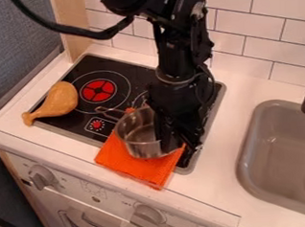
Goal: Move the silver pot on the top of the orange cloth on the bottom right corner of burner
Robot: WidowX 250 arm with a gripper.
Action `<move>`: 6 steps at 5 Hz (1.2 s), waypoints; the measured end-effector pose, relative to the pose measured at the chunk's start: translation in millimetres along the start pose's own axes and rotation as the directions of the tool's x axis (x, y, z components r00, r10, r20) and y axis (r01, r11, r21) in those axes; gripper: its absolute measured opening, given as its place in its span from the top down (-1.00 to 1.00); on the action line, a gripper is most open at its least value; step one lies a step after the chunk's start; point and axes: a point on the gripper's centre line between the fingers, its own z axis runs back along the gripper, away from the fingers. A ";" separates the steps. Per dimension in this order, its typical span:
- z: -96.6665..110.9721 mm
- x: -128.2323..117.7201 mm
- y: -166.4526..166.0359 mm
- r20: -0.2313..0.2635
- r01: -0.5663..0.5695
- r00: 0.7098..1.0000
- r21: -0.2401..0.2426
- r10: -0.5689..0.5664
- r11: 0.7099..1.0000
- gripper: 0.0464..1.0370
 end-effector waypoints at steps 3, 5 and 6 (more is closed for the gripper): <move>30.3 0.2 21.4 -0.007 -0.133 0.991 -0.080 0.132 0.988 -0.64; 41.9 21.9 82.4 0.038 -0.321 0.945 -0.076 0.325 0.944 -0.94; 41.0 26.2 93.7 0.052 -0.347 0.935 -0.068 0.351 0.935 -0.93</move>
